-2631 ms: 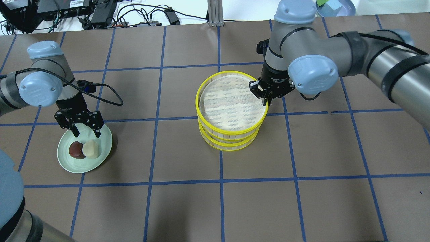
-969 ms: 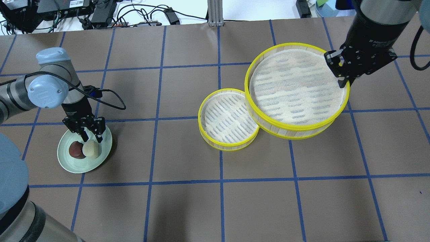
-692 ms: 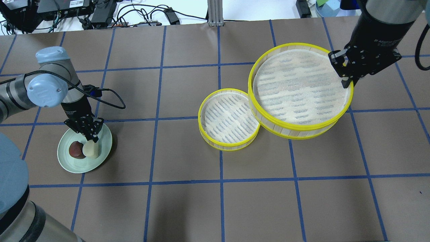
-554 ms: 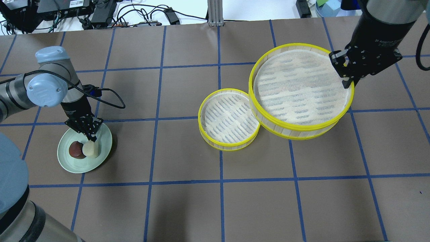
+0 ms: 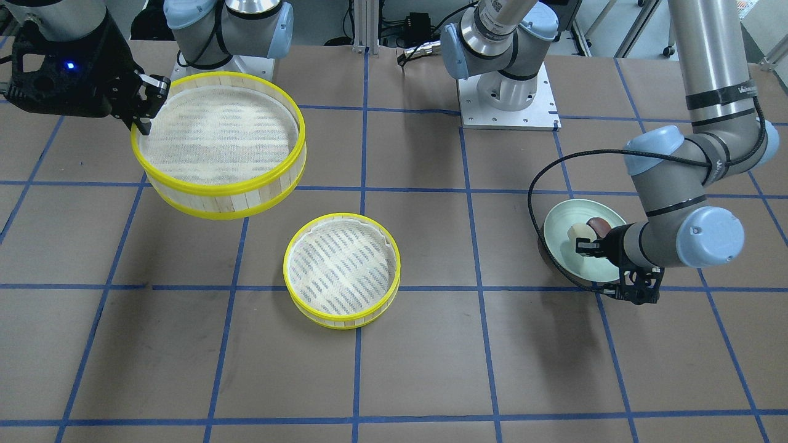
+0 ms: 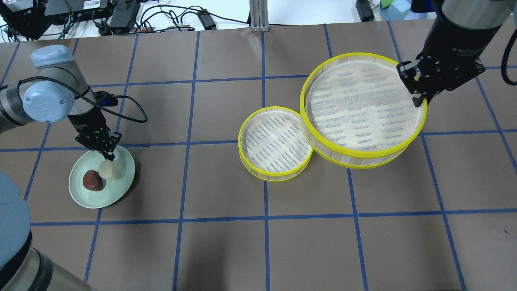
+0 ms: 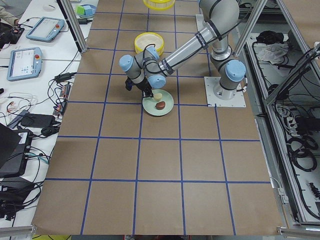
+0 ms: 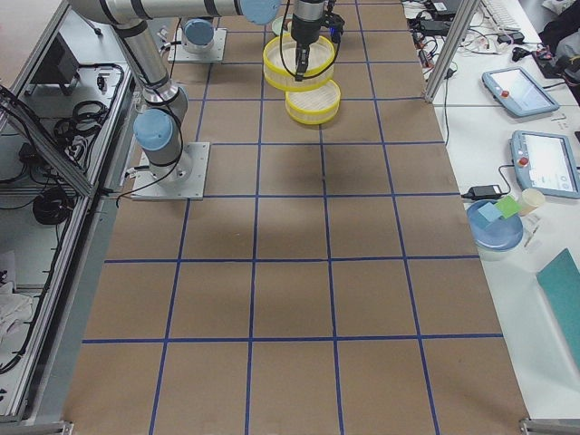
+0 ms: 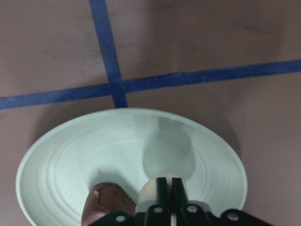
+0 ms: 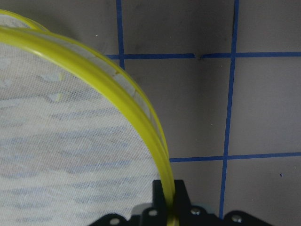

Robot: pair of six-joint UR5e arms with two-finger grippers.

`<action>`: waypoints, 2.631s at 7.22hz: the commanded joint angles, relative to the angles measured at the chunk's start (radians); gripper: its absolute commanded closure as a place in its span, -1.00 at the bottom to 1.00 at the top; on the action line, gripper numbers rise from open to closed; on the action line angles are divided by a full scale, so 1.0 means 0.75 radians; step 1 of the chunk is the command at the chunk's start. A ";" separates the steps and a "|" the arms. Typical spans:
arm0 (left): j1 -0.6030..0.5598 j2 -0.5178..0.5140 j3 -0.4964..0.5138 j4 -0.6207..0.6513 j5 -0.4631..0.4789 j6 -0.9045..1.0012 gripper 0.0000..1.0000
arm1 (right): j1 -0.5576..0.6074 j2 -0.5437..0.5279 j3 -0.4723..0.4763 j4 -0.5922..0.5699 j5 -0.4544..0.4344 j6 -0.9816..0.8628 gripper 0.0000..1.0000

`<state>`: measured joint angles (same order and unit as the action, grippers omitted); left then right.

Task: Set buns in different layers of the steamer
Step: 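Set top tier beside bottom tier while left gripper lifts white bun, then carry the white bun into the bottom steamer tier and release it with the left gripper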

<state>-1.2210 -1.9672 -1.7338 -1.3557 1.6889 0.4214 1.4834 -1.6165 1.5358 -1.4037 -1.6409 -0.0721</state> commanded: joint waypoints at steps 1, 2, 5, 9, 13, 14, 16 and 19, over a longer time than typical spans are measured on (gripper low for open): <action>-0.010 0.062 0.058 0.000 -0.140 -0.050 1.00 | 0.000 0.000 0.002 0.000 0.001 0.000 0.89; -0.035 0.089 0.064 0.002 -0.269 -0.174 1.00 | 0.000 0.000 0.000 0.000 -0.001 0.000 0.89; -0.196 0.140 0.111 0.020 -0.594 -0.321 1.00 | 0.000 0.000 0.000 -0.004 -0.001 0.000 0.87; -0.470 0.126 0.105 0.253 -0.870 -0.659 1.00 | 0.000 0.000 0.002 -0.002 0.001 0.000 0.87; -0.595 0.019 0.099 0.389 -1.006 -0.725 1.00 | 0.000 0.004 0.002 0.002 0.001 0.000 0.88; -0.611 -0.007 0.097 0.415 -1.004 -0.746 1.00 | 0.000 0.004 0.006 0.002 -0.001 0.000 0.88; -0.626 -0.032 0.095 0.433 -0.988 -0.752 -0.39 | 0.000 0.004 0.006 0.000 -0.001 0.000 0.88; -0.612 0.017 0.113 0.425 -0.753 -0.779 -1.00 | 0.000 0.000 0.004 -0.004 -0.005 0.000 0.88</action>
<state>-1.6876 -1.9703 -1.6543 -1.0328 1.0050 -0.1630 1.4834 -1.6161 1.5392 -1.4057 -1.6450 -0.0725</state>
